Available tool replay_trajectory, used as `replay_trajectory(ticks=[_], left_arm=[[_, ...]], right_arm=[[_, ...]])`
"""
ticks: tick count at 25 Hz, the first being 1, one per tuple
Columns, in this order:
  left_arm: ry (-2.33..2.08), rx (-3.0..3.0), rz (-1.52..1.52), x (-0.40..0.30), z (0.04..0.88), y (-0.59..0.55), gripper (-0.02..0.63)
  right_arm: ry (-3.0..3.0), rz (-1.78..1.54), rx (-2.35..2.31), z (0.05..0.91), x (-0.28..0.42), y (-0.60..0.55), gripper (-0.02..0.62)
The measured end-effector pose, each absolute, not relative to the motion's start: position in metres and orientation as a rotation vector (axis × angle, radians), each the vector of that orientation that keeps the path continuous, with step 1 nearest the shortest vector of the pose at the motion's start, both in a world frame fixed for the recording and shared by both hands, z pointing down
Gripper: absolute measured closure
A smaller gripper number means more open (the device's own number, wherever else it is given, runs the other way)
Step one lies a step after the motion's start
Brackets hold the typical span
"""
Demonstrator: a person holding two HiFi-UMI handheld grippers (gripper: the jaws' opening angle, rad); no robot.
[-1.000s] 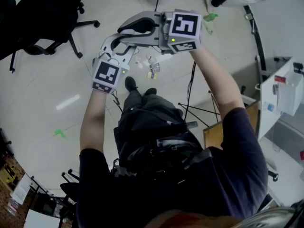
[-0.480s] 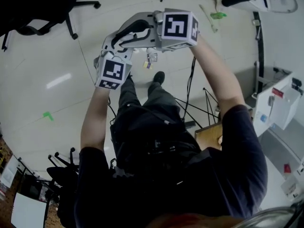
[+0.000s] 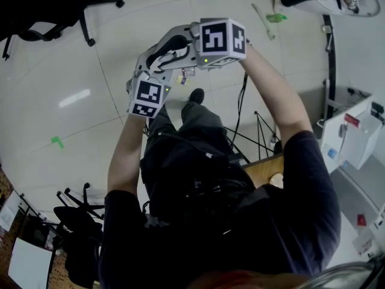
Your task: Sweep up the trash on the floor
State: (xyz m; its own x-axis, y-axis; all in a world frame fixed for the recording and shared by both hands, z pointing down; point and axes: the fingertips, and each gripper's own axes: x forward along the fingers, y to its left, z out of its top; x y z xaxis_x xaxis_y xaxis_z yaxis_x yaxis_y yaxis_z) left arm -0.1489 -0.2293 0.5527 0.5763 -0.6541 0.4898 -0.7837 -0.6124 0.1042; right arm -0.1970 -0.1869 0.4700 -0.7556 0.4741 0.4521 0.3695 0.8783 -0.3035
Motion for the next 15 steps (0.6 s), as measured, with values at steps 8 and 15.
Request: replay_trajectory(ticks=[8,15], left_arm=[[-1.187,2.358,0.487,-0.113,0.573,-0.206,0.485],[-1.089,2.384,0.489,-0.092,0.575,-0.203,0.476]], right_arm=[[-2.465,0.279,-0.651,0.490,-0.157,-0.160,0.476],[-2.521,0.302,-0.569,0.491,-0.138,-0.160,0.476]])
